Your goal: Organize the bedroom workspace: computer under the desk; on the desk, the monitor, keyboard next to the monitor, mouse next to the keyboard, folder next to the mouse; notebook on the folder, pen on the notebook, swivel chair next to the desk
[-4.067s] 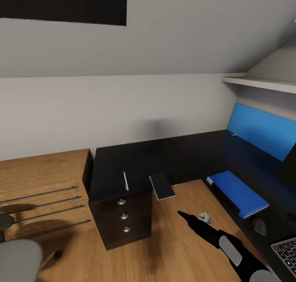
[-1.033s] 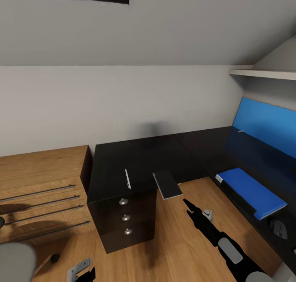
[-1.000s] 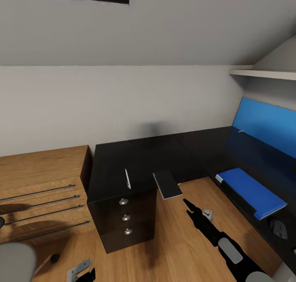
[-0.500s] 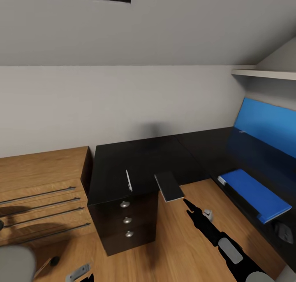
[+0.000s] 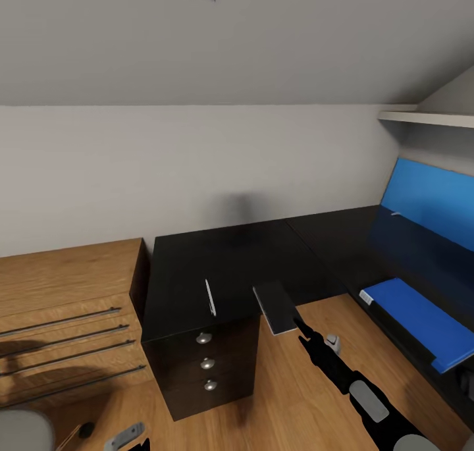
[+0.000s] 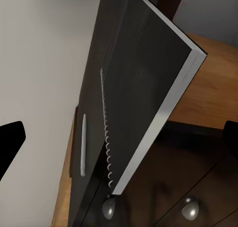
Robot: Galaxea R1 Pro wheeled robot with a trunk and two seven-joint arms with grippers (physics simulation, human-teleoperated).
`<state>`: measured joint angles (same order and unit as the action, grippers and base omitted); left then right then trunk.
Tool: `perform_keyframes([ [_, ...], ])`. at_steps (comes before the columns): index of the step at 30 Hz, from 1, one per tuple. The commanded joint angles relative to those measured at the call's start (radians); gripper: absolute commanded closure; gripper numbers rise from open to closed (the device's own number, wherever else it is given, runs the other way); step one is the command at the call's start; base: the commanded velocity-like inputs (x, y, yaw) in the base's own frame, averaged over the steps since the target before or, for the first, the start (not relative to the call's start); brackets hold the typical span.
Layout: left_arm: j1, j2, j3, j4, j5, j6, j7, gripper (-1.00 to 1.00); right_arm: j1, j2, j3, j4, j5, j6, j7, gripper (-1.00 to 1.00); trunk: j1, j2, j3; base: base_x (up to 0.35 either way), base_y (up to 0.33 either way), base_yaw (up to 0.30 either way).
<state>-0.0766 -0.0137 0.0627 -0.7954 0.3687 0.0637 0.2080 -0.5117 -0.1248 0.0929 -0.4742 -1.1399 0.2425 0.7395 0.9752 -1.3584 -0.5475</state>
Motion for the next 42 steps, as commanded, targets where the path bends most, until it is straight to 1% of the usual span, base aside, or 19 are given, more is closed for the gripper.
perform_keyframes([
  [1, 0.000, -0.001, 0.002, -0.002, 0.009, 0.005, 0.002, -1.00, -0.001, -0.001, 0.004, 0.000, -0.011, 0.006, 0.001, -1.00, 0.000, -0.001, -0.001, 0.007, 0.003, 0.000],
  [3, 0.000, -0.001, 0.002, -0.002, 0.010, 0.005, 0.002, -1.00, -0.001, -0.001, 0.004, 0.001, -0.010, 0.006, 0.001, -1.00, 0.000, -0.001, -0.001, 0.005, 0.002, 0.000],
  [11, 0.000, -0.002, 0.003, -0.002, 0.012, 0.004, 0.002, -1.00, -0.001, -0.002, 0.004, 0.001, -0.009, 0.006, 0.001, -1.00, 0.031, -0.057, -0.026, 0.001, 0.000, 0.000],
  [24, 0.000, -0.001, 0.002, -0.002, 0.012, 0.003, 0.000, -1.00, -0.001, 0.000, 0.005, 0.004, -0.008, 0.005, -0.001, -1.00, 0.031, -0.057, -0.026, 0.000, 0.000, 0.000],
  [33, 0.000, 0.001, 0.003, 0.028, 0.011, 0.003, -0.047, -1.00, -0.001, 0.001, 0.006, 0.026, -0.008, 0.001, -0.002, -1.00, 0.031, -0.057, -0.026, 0.050, 0.014, 0.000],
  [42, 0.000, 0.001, 0.003, 0.039, 0.010, -0.002, -0.059, -1.00, -0.001, 0.000, 0.005, 0.028, -0.007, 0.003, -0.002, -1.00, 0.031, -0.057, -0.026, 0.120, 0.036, 0.000],
])
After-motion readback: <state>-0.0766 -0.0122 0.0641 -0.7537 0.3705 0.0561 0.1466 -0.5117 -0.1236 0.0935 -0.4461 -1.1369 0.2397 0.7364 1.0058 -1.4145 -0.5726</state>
